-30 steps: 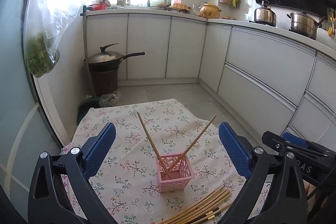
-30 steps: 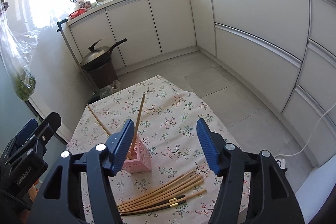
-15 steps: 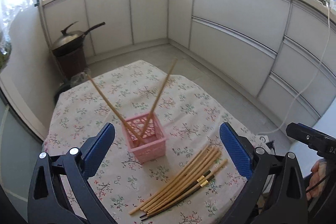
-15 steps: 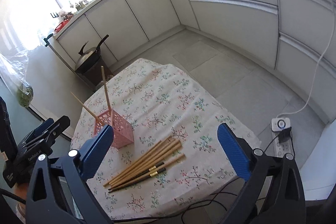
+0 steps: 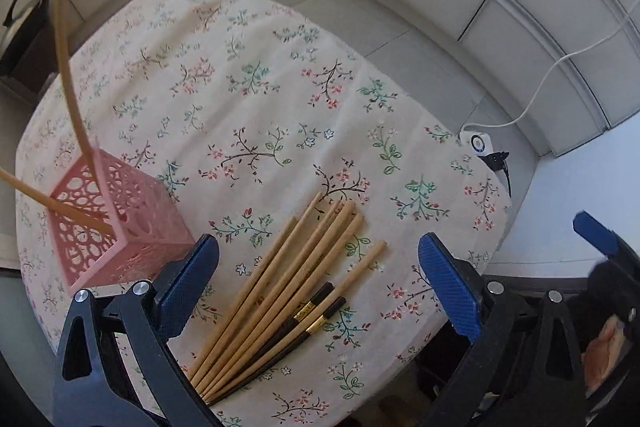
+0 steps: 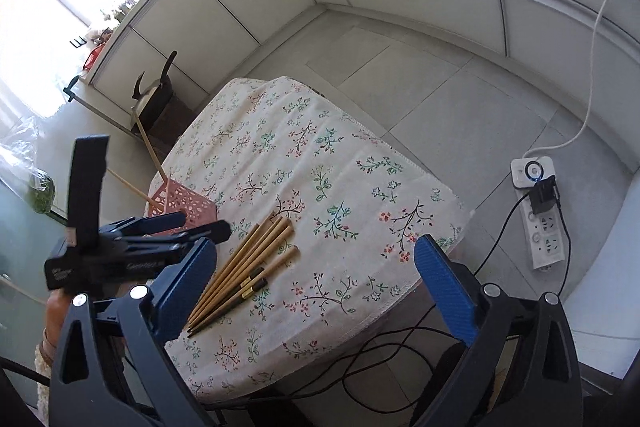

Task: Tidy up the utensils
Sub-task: 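Lower the left tool onto the chopstick bundle and close on one chopstick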

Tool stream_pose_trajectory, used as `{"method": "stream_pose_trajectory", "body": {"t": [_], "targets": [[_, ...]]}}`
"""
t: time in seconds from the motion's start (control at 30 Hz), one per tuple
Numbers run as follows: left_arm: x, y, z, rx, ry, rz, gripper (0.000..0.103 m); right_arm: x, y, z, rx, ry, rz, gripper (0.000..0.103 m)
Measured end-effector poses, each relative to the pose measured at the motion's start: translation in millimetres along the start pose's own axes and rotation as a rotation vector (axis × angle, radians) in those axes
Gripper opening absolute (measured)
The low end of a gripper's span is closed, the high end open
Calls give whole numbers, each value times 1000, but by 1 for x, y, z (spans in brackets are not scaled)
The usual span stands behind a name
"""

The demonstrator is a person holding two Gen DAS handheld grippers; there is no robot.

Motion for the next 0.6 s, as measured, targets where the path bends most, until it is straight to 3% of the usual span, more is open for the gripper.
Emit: {"method": "stream_pose_trajectory", "body": {"t": [0.07,0.13,0.2,0.37,0.6], "targets": [[-2,-6,12,-28,2,-8,93,1,4,7,-31,-3,9,96],[-4,-11,24,-58,-7,0,83,2,7,14,-60,-6,18,96],[-7,-12,35,-95,-9,4,59,2,8,19,-76,-5,19,96],[-14,-10,59,-151,-58,32,33,1,9,27,-101,-3,6,96],[-20,-15,58,-139,-79,47,23,5,11,37,-145,-29,42,96]]}}
Point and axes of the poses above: each gripper's, at about its wrist camera, not at the fingertips, and z roughly the way its jaws point, x to its right, y to its underside, the point moved 8 cm from there along z, roughly the way its jaws point
